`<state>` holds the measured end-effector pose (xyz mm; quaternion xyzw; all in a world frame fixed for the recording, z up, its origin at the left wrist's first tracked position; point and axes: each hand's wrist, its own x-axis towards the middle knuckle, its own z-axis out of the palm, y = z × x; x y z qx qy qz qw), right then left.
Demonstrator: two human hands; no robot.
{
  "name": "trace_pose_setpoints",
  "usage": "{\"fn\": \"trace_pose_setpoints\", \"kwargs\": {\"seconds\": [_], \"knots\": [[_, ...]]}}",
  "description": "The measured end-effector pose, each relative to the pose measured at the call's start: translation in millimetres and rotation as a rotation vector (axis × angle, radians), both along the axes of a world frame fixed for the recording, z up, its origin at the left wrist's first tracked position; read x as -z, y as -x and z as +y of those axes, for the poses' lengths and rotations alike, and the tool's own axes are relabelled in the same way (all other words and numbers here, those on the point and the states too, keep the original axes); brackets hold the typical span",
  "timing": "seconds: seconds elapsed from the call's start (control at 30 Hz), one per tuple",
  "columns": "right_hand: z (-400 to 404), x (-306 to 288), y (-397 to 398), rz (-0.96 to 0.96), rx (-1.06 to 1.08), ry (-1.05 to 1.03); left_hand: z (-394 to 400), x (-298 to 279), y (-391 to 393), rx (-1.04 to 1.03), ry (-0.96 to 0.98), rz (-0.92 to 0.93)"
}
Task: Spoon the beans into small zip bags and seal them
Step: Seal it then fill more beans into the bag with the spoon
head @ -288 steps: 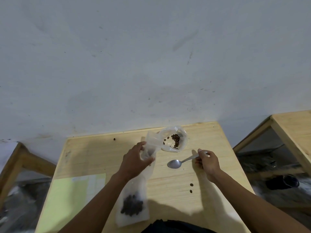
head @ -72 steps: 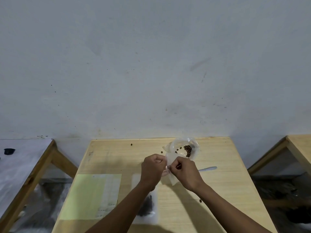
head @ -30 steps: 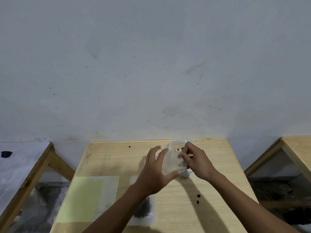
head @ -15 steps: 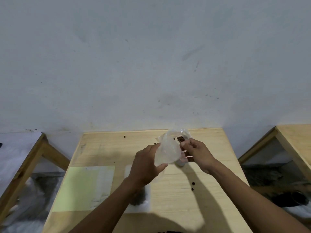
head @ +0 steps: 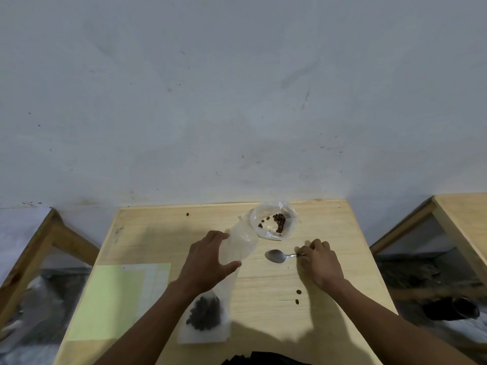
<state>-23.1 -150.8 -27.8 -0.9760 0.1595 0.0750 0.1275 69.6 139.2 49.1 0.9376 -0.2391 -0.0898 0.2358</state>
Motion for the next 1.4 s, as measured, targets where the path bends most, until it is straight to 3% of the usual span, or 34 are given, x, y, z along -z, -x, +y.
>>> {"fn": "trace_pose_setpoints", "kwargs": {"seconds": [0.1, 0.23, 0.3, 0.37, 0.43, 0.53, 0.67, 0.83, 1.0, 1.07, 1.23, 1.4], "knots": [[2, 1, -3, 0.015, 0.006, 0.034, -5, 8, -5, 0.063, -0.029, 0.035], [1, -5, -8, 0.172, -0.04, 0.037, -16, 16, -15, 0.153, -0.08, 0.074], [-1, -12, -11, 0.192, 0.005, -0.134, -21, 19, -22, 0.198, -0.103, 0.087], [-8, -18, -11, 0.16, 0.102, -0.456, -25, 21, -29, 0.238, -0.114, 0.092], [-20, -24, -12, -0.001, 0.139, -0.623, -29, 24, -37, 0.274, -0.116, 0.085], [-34, -31, -18, -0.201, 0.14, -0.514, -34, 25, -46, 0.332, -0.135, 0.077], [-38, -35, -36, -0.14, 0.174, -0.394, -45, 27, -57, 0.437, -0.157, 0.093], [-27, -36, -46, -0.166, 0.259, -0.459, -64, 31, -68, 0.489, -0.158, 0.144], [-15, -39, -47, -0.431, 0.477, -0.977, -70, 34, -69, 0.527, -0.121, 0.224], [-11, -38, -46, -0.536, 0.555, -1.091, -69, 35, -66, 0.524, -0.081, 0.22], [-2, -34, -45, -0.737, 0.625, -0.994, -63, 43, -62, 0.589, -0.054, 0.012], [13, -29, -42, -0.787, 0.379, -0.722, -63, 42, -60, 0.571, -0.086, 0.007]]}}
